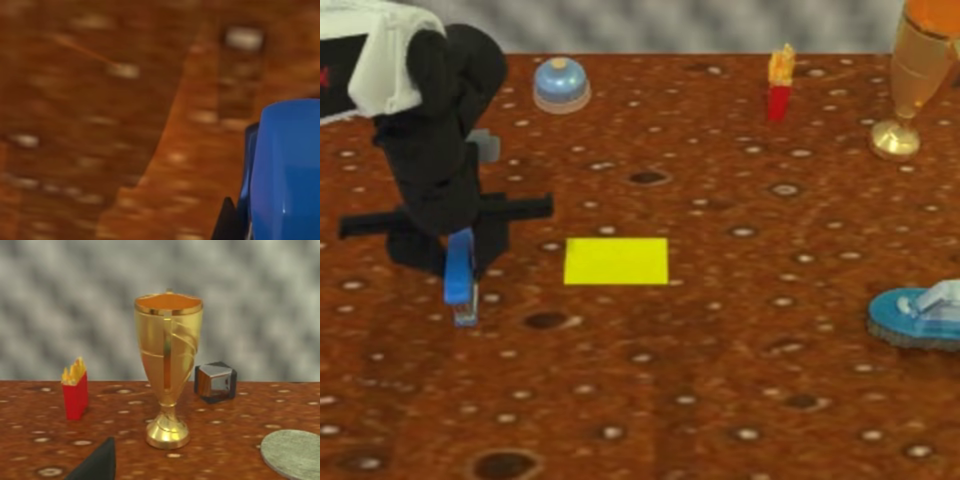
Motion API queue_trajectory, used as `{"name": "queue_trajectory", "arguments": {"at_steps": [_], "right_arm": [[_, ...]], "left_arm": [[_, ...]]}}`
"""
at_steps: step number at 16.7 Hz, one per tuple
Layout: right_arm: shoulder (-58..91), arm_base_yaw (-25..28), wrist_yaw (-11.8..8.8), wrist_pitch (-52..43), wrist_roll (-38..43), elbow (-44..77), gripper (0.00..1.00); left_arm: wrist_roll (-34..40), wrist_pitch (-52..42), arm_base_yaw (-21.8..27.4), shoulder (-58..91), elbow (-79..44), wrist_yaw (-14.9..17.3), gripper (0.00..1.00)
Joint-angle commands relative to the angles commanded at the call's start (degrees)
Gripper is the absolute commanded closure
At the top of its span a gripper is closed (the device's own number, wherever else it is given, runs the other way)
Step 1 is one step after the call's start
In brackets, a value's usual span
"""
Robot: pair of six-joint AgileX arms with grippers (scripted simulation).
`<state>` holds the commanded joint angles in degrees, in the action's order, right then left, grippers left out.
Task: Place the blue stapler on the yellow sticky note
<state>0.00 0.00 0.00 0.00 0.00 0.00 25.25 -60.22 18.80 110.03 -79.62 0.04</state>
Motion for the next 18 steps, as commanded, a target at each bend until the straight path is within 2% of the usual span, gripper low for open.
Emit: {"name": "queue_trajectory", "arguments": {"at_steps": [6, 10, 14, 18], "right_arm": [[0.0, 0.0, 0.0, 0.0, 0.0, 0.0, 0.00], [0.0, 0.0, 0.0, 0.0, 0.0, 0.0, 0.00], [0.0, 0.0, 0.0, 0.0, 0.0, 0.0, 0.00], [0.0, 0.0, 0.0, 0.0, 0.0, 0.0, 0.00]], "left_arm": [[-0.1, -1.2, 0.3, -0.8, -0.9, 0.0, 1.00], [6.1, -4.1, 1.3, 2.9, -6.6, 0.0, 1.00], [22.0, -10.0, 3.2, 10.4, -18.8, 0.1, 1.00], [45.4, -17.1, 5.5, 19.0, -33.0, 0.2, 1.00]]}}
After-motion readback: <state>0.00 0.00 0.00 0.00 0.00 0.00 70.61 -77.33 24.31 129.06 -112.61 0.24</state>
